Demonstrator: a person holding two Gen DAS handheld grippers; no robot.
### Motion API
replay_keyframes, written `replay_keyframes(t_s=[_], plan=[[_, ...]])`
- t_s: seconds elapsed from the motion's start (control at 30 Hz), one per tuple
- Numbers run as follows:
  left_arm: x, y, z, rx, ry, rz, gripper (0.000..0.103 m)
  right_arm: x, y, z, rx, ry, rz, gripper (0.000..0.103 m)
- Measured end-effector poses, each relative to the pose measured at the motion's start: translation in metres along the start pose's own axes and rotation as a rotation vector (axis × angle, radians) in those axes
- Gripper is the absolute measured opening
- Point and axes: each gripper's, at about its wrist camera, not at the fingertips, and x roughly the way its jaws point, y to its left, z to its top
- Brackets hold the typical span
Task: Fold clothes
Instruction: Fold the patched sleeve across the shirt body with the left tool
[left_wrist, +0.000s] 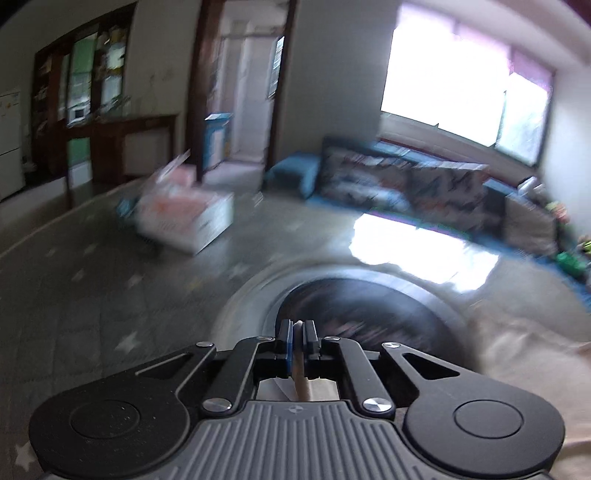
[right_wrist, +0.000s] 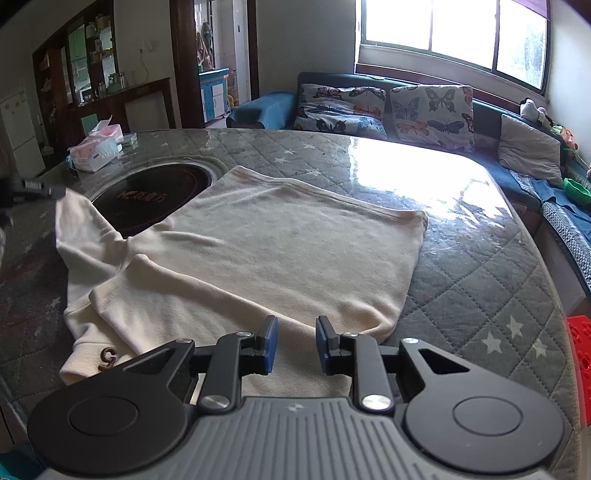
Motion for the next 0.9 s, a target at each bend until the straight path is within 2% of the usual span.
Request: replay_keyframes(t_s=[0.23,0.4,0.53,0.67,0.8,0.83,0.9], plan=[[-0.057,-0.068,0.020,0.037,-0.101,-0.290,0.005,-0.008,-0.002,-0.004,0.018,-0.022,0.005,0.022],[-0.085,-0.124,0.012,0.119,-0.105,-0.503,0.005,-0.016,-0.006,-0.007,0.032,-0.039,0.008,0.022],[-0.095,-0.161,-0.008,0.182,-0.072,-0.627,0.005,-0.021,-0.013,-0.011,0.063,-0.050,0.006,0.022],[-0.090,-0.190,-0.040,0.246,0.011,-0.715,0.006,-0.023,-0.019,-0.015,0.088,-0.050,0.000,0.022],[-0.073,-0.211,-0.075,0.333,0.137,-0.718,0.010,-0.024,-0.025,-0.019,0.115,-0.049,-0.008,0.022],[-0.069,-0.213,-0.081,0.351,0.169,-0.715,0.014,-0.024,-0.025,-0.020,0.119,-0.049,-0.008,0.022],[-0.063,-0.210,-0.089,0.362,0.212,-0.708,0.031,-0.024,-0.027,-0.021,0.126,-0.051,-0.012,0.022]])
